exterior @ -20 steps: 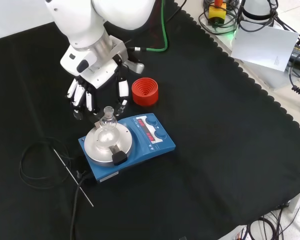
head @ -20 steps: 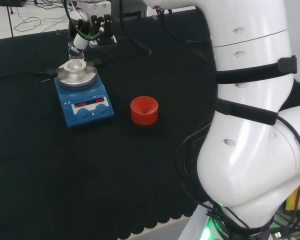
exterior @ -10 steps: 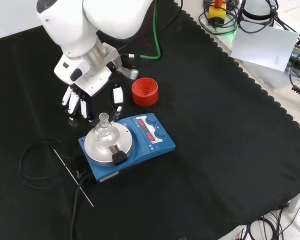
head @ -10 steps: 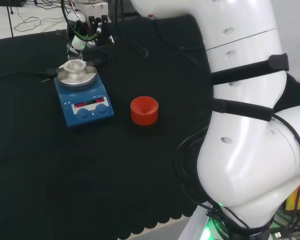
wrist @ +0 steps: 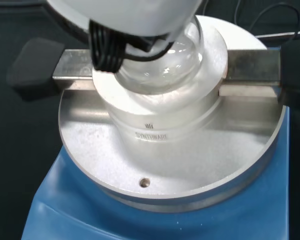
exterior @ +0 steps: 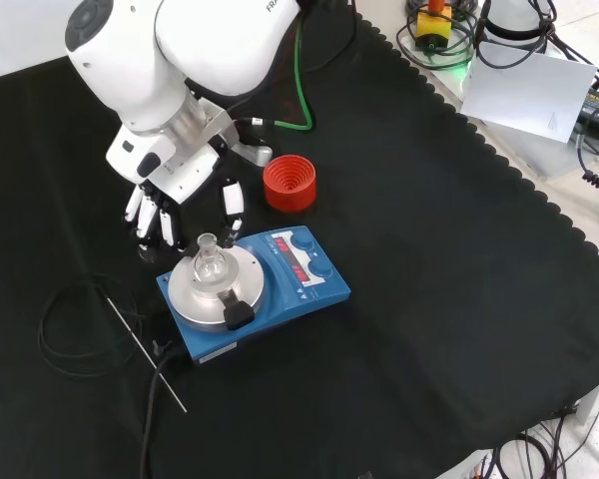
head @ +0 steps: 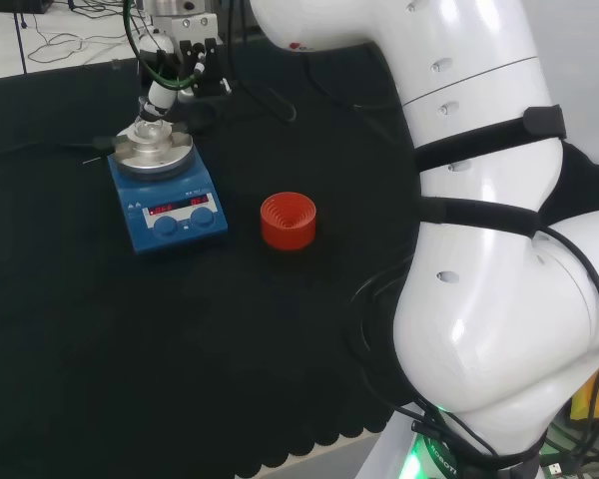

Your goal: Place the round-bottom flask on the heater.

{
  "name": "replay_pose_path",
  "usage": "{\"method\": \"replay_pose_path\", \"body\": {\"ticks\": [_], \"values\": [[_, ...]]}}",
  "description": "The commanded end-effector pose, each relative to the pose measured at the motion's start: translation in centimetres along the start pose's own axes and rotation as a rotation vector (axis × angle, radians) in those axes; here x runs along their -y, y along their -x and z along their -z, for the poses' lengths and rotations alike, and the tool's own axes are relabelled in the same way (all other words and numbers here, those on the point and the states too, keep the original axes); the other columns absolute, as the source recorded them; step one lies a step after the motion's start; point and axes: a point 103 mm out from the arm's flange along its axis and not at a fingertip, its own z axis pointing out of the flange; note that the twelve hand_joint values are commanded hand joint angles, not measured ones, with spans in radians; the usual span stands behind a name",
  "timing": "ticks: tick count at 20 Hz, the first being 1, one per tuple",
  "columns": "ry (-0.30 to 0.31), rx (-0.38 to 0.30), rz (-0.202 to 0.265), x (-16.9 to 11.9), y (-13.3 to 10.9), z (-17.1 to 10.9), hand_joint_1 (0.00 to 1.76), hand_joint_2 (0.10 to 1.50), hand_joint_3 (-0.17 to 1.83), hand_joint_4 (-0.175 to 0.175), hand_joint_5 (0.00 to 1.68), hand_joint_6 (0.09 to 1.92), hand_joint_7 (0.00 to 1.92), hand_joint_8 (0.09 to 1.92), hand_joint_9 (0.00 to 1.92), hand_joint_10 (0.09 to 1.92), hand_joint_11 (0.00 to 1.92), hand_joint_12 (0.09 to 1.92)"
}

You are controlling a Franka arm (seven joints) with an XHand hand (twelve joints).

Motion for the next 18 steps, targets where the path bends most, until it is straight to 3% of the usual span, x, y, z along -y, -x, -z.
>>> {"method": "replay_pose_path", "body": {"ticks": [1,5,11,13,14,16,18], "values": [[0.005,-0.002,0.005,0.4,-0.1,-0.2,1.16,0.62,0.81,-0.031,1.2,0.88,0.41,0.69,0.66,0.6,0.43,1.32],[0.011,-0.007,0.013,0.7,-0.5,-0.2,1.16,0.62,0.81,-0.032,1.2,0.88,0.41,0.69,0.66,0.6,0.43,1.32],[0.045,-0.023,0.036,1.3,-1.3,-0.1,1.1,0.78,0.52,0.114,1.13,0.85,0.34,0.72,0.61,0.63,0.38,1.34],[0.048,-0.023,0.041,1.5,-1.6,0.0,1.06,0.67,0.59,-0.01,0.99,0.87,0.32,0.72,0.58,0.64,0.35,1.35],[0.048,-0.025,0.043,1.6,-1.6,0.0,1.05,0.63,0.65,-0.05,0.94,0.88,0.31,0.72,0.57,0.65,0.34,1.35],[0.047,-0.024,0.043,1.8,-1.9,0.0,1.03,0.57,0.71,-0.071,0.78,0.88,0.28,0.72,0.55,0.66,0.32,1.36],[0.043,-0.023,0.041,1.9,-2.1,-0.1,1.01,0.54,0.72,-0.068,0.67,0.85,0.26,0.72,0.53,0.66,0.31,1.36]]}}
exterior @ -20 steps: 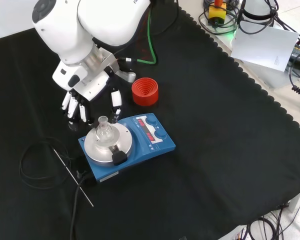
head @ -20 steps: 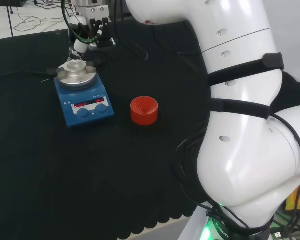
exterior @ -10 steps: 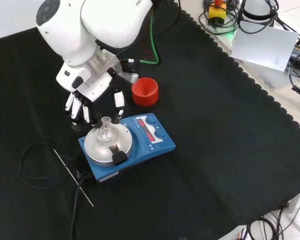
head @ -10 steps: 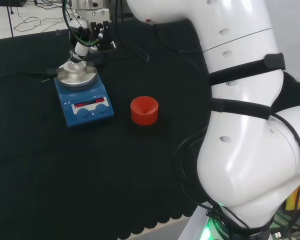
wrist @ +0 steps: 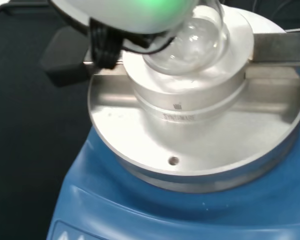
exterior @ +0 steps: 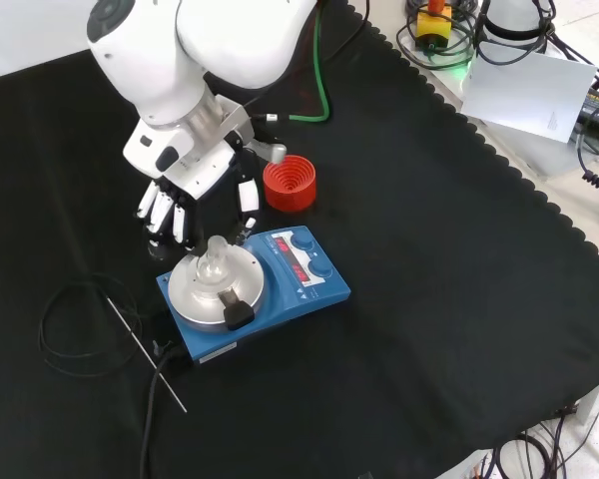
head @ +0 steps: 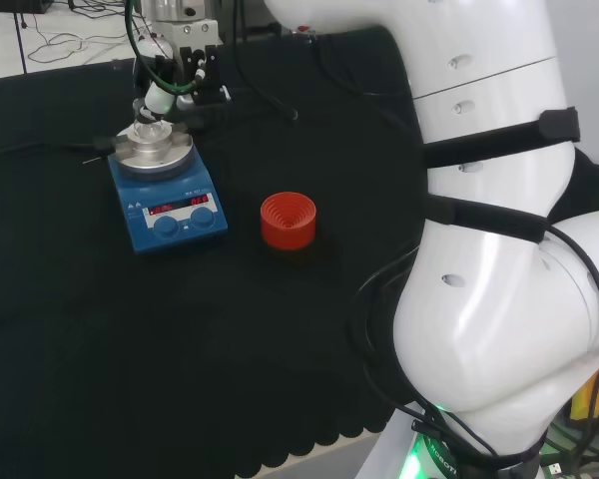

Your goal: Place the round-bottom flask on the heater.

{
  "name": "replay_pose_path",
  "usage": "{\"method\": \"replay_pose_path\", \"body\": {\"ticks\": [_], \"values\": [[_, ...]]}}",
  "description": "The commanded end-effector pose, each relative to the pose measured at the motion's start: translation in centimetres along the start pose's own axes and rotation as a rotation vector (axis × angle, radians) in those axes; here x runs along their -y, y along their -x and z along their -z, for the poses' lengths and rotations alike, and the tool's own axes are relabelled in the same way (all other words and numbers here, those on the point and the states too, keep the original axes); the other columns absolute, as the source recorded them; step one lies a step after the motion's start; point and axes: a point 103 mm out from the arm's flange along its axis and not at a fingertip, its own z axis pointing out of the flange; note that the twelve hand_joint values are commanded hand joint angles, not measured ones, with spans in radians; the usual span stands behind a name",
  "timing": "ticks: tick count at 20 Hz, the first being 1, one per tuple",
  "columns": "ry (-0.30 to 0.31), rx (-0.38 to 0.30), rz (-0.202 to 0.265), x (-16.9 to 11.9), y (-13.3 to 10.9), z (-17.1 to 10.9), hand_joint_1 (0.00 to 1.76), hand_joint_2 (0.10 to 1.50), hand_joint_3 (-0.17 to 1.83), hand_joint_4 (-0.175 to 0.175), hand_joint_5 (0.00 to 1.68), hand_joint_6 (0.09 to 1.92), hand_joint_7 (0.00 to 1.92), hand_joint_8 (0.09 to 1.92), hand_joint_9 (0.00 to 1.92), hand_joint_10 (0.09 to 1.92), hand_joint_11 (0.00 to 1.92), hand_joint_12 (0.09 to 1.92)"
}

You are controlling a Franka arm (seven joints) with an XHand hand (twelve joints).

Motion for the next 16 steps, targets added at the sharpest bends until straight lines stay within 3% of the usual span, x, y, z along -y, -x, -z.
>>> {"method": "replay_pose_path", "body": {"ticks": [1,10,16], "values": [[0.011,-0.003,0.007,0.3,-0.9,0.1,1.0,0.54,0.72,-0.066,0.63,0.84,0.25,0.72,0.53,0.67,0.3,1.36],[0.046,-0.016,-0.036,1.3,-0.3,1.9,0.97,0.54,0.69,-0.068,0.5,0.76,0.22,0.72,0.49,0.68,0.27,1.37],[0.094,-0.002,-0.072,3.8,0.8,3.8,0.94,0.56,0.67,-0.068,0.46,0.69,0.2,0.73,0.48,0.7,0.24,1.38]]}}
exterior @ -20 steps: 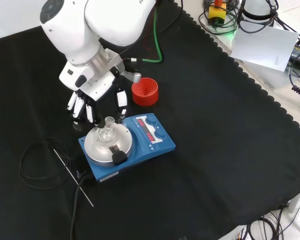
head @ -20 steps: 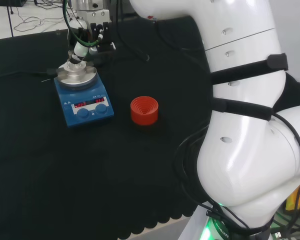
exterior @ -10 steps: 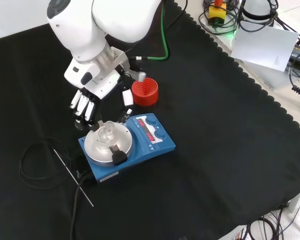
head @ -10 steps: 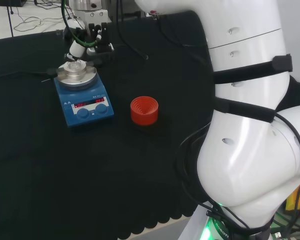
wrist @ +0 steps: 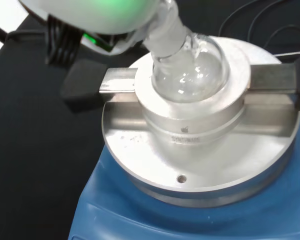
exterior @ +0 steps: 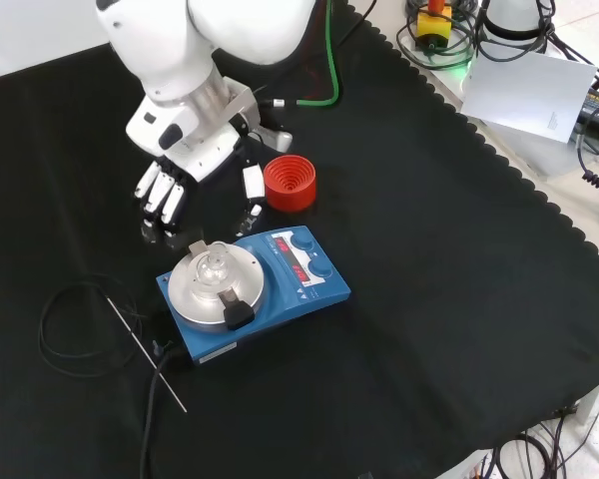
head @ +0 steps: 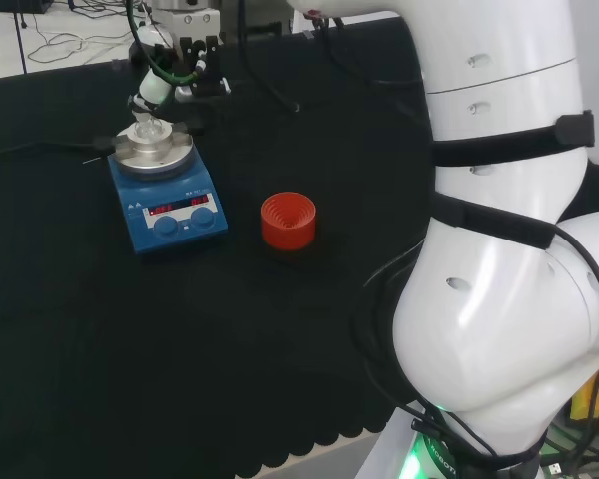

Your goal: Place the round-bottom flask on the heater.

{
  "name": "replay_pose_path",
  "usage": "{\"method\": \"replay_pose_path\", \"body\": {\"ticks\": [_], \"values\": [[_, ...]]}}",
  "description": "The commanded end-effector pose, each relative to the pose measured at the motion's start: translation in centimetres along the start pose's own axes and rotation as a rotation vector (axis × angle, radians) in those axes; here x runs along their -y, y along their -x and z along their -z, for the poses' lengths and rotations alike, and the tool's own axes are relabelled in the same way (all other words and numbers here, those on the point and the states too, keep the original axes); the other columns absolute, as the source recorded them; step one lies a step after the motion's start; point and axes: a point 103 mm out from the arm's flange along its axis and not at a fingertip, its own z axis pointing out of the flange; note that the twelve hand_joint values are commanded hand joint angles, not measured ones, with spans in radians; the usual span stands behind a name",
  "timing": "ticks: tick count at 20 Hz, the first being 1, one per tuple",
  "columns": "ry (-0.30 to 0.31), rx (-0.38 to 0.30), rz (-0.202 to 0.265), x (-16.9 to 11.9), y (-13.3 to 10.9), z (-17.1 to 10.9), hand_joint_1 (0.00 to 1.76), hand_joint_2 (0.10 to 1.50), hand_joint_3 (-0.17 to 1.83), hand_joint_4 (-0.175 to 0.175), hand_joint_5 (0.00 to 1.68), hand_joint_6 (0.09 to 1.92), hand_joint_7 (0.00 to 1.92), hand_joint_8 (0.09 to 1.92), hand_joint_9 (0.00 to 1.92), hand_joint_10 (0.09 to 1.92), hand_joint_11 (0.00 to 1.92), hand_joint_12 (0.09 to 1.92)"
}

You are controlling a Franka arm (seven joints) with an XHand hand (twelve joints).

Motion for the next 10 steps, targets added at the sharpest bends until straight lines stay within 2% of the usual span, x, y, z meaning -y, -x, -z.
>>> {"method": "replay_pose_path", "body": {"ticks": [1,10], "values": [[0.053,0.008,-0.05,2.7,1.3,2.2,0.94,0.56,0.66,-0.068,0.46,0.68,0.2,0.73,0.47,0.7,0.24,1.38],[0.101,-0.002,-0.111,7.1,2.8,3.9,0.93,0.57,0.65,-0.068,0.46,0.65,0.2,0.73,0.47,0.7,0.24,1.38]]}}
